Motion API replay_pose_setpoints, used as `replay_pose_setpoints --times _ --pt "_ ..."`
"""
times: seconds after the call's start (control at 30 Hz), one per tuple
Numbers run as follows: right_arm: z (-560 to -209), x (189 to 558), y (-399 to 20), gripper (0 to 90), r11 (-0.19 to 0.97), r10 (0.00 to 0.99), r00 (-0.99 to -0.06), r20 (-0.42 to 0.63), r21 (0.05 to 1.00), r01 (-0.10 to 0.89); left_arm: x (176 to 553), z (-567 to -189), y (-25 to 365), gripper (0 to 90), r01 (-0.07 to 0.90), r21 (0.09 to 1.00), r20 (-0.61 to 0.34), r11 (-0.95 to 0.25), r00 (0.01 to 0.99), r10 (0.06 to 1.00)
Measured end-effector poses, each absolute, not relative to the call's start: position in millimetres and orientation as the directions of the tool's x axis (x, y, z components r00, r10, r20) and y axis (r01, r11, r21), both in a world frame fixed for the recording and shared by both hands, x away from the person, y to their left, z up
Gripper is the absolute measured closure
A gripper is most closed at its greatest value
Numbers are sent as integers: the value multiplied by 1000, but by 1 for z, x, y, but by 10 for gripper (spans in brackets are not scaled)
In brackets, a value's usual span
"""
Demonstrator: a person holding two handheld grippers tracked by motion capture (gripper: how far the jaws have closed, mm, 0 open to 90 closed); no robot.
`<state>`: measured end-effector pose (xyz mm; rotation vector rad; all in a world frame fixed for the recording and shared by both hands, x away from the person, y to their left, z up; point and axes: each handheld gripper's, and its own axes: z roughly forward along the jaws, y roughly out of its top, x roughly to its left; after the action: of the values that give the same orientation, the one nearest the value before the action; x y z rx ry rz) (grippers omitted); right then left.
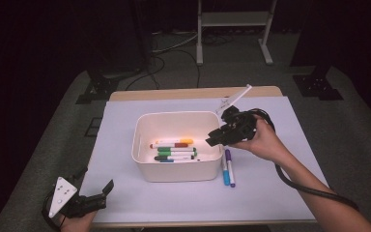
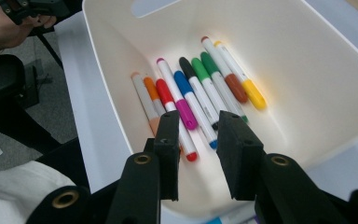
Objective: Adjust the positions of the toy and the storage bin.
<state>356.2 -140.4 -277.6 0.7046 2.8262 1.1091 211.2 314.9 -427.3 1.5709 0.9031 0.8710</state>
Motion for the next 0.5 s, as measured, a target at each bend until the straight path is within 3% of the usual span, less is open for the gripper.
replay_pose_setpoints --times 0.5 --pt "-312 343 -213 637 551 546 -816 190 652 520 211 -427 313 0 109 984 78 -140 446 891"
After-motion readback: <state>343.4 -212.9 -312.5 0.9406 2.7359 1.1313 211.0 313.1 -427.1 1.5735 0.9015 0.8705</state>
